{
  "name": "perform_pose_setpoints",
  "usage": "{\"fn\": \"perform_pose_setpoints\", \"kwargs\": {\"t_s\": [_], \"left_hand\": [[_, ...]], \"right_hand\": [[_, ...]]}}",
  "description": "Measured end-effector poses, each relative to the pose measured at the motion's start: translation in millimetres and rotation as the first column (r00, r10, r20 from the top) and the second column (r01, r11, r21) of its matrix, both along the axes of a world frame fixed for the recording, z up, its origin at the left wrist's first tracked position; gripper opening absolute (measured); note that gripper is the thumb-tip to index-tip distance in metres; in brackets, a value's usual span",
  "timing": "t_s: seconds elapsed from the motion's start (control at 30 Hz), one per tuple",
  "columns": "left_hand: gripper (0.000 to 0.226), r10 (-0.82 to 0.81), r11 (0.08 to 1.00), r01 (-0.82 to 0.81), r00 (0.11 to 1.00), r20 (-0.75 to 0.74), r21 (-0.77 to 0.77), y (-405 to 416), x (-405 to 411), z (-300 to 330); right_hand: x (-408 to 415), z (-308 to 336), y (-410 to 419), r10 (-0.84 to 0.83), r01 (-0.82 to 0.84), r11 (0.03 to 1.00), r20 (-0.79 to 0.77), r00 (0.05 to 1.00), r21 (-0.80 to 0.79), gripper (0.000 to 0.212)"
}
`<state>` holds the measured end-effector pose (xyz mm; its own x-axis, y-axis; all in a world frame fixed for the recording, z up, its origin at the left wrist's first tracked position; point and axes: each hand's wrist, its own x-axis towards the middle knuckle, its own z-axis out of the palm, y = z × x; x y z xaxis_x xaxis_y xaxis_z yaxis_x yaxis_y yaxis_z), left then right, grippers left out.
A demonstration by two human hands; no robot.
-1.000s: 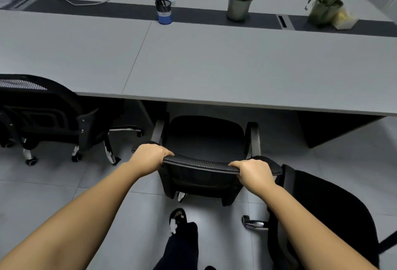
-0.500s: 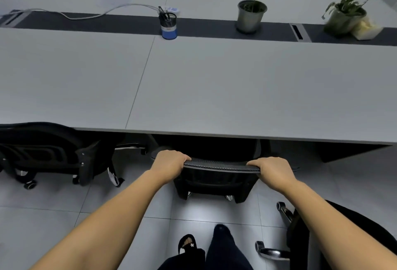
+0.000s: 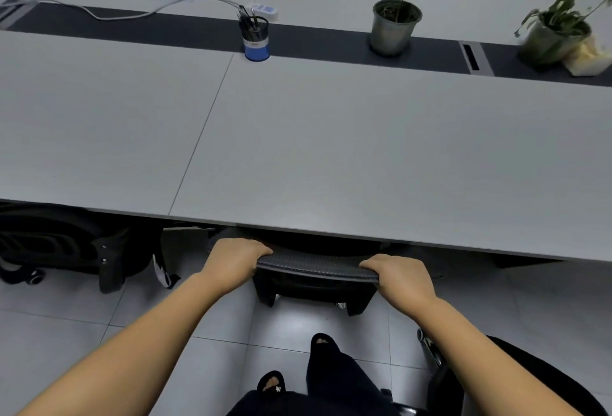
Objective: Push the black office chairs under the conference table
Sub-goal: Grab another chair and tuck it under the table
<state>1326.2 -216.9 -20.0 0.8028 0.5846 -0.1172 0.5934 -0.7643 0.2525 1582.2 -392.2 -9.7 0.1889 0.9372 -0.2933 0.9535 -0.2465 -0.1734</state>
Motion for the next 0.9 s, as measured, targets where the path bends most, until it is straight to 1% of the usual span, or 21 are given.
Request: {"fn": "perform_pose_setpoints", "kwargs": {"t_s": [0.1,0.2,0.27,0.37,0.4,0.47,0.5,0.57,0.6,0.67,0.77,0.83,0.9], "left_hand": [[0.030,-0.001,1.000,0.001,1.000,-0.016,0.003,-3.0,0.7,4.9],[0.034,0.003,1.000,-0.004,0.996,-0.086,-0.006,-4.7,2.8,10.6],[0.038,-0.020,0.999,0.016,0.989,-0.148,-0.028,-3.0,3.1,13.6],[0.048,-0.110,0.989,0.082,0.962,-0.249,-0.121,-0.3,2.2,26.0],[0.051,-0.137,0.985,0.105,0.958,-0.253,-0.135,-1.7,0.9,32.5],[0.053,-0.156,0.982,0.134,0.972,-0.177,-0.130,-10.7,-5.9,47.9],[0.053,-0.141,0.983,0.127,0.985,-0.105,-0.131,-18.4,-11.8,55.2],[0.055,-0.072,0.979,0.085,0.994,0.080,-0.184,-37.9,-27.7,71.7],[0.056,-0.025,0.967,0.069,0.983,0.179,-0.243,-48.6,-36.6,80.1],[0.053,0.103,0.920,0.047,0.929,0.356,-0.388,-70.3,-56.9,93.7],[0.045,0.295,0.848,0.021,0.811,0.505,-0.530,-102.9,-86.4,111.1],[0.043,0.360,0.816,0.030,0.754,0.550,-0.577,-124.4,-103.7,116.2],[0.044,0.382,0.801,0.049,0.725,0.573,-0.596,-144.4,-116.7,114.7]], "right_hand": [[-0.3,-0.3,-1.5,0.002,-0.002,1.000,-0.004,1.000,0.002,0.044],[-0.6,2.1,-2.4,-0.001,0.001,1.000,0.007,1.000,0.013,0.040],[-1.4,6.8,-2.1,-0.003,0.003,1.000,-0.009,1.000,-0.011,0.039],[-8.5,22.4,-8.5,-0.056,0.054,0.998,-0.109,0.992,-0.024,0.045],[-13.9,29.7,-12.9,-0.084,0.086,0.996,-0.140,0.987,0.011,0.046],[-30.9,46.4,-24.3,-0.151,0.183,0.975,-0.232,0.961,0.123,0.044],[-42.5,55.3,-31.7,-0.195,0.261,0.948,-0.320,0.927,0.180,0.043],[-69.0,74.0,-48.2,-0.259,0.453,0.853,-0.543,0.798,0.260,0.041],[-82.9,82.1,-57.4,-0.269,0.543,0.794,-0.642,0.718,0.274,0.039],[-110.8,95.3,-77.8,-0.267,0.675,0.695,-0.782,0.563,0.248,0.038],[-147.2,104.2,-110.9,-0.243,0.786,0.597,-0.898,0.368,0.161,0.038],[-167.4,103.8,-133.8,-0.250,0.838,0.534,-0.925,0.288,0.116,0.039],[-187.0,101.6,-156.8,-0.267,0.888,0.451,-0.935,0.233,0.092,0.041]]}}
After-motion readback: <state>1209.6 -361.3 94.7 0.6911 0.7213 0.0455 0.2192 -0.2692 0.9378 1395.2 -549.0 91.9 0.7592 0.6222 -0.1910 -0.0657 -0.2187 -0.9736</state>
